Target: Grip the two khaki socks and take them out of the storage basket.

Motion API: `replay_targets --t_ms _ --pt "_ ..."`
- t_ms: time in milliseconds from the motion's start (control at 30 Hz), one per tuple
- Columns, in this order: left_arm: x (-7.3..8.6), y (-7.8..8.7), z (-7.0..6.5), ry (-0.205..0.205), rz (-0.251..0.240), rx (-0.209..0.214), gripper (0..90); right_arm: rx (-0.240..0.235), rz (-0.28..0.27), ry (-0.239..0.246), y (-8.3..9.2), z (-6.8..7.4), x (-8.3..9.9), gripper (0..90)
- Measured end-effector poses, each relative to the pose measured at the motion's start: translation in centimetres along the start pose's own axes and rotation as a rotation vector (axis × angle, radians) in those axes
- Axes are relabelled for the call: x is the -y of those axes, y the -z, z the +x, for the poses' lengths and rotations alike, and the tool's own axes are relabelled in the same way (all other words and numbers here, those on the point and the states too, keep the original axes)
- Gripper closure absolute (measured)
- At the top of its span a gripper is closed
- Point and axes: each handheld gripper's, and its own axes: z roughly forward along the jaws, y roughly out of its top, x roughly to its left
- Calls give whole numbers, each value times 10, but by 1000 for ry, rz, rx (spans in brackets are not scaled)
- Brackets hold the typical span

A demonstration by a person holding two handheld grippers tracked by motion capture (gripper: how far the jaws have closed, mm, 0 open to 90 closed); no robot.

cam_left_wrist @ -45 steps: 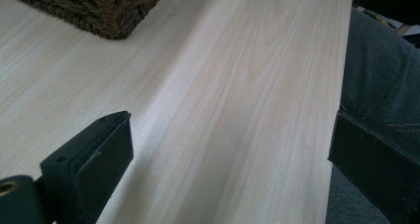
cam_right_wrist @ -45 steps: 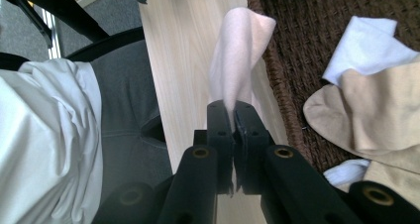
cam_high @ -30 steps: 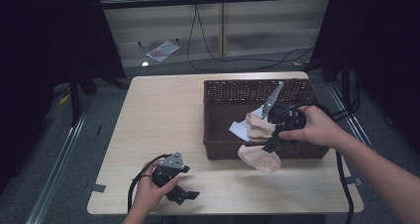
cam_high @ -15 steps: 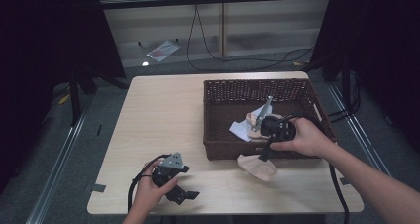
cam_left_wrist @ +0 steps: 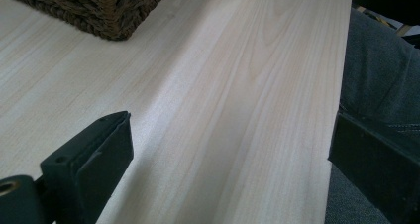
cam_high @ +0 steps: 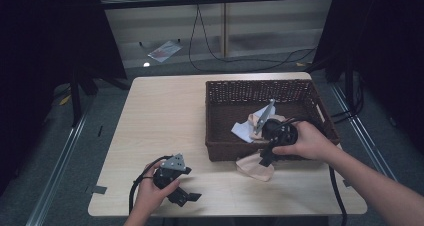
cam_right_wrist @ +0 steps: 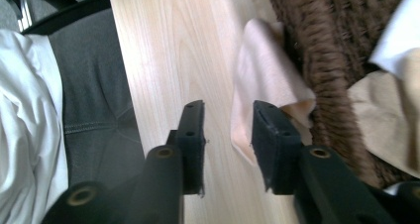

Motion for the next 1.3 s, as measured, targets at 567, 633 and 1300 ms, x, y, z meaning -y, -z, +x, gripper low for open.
replay_targets --t_ms 567,633,1300 --pt "0 0 0 -2 8 0 32 56 -99 -67 48 -18 -3 380" --pt "0 0 0 -2 6 1 32 74 -104 -77 48 -23 -2 341" --pt "0 0 1 4 4 0 32 173 -88 -219 25 -76 6 125"
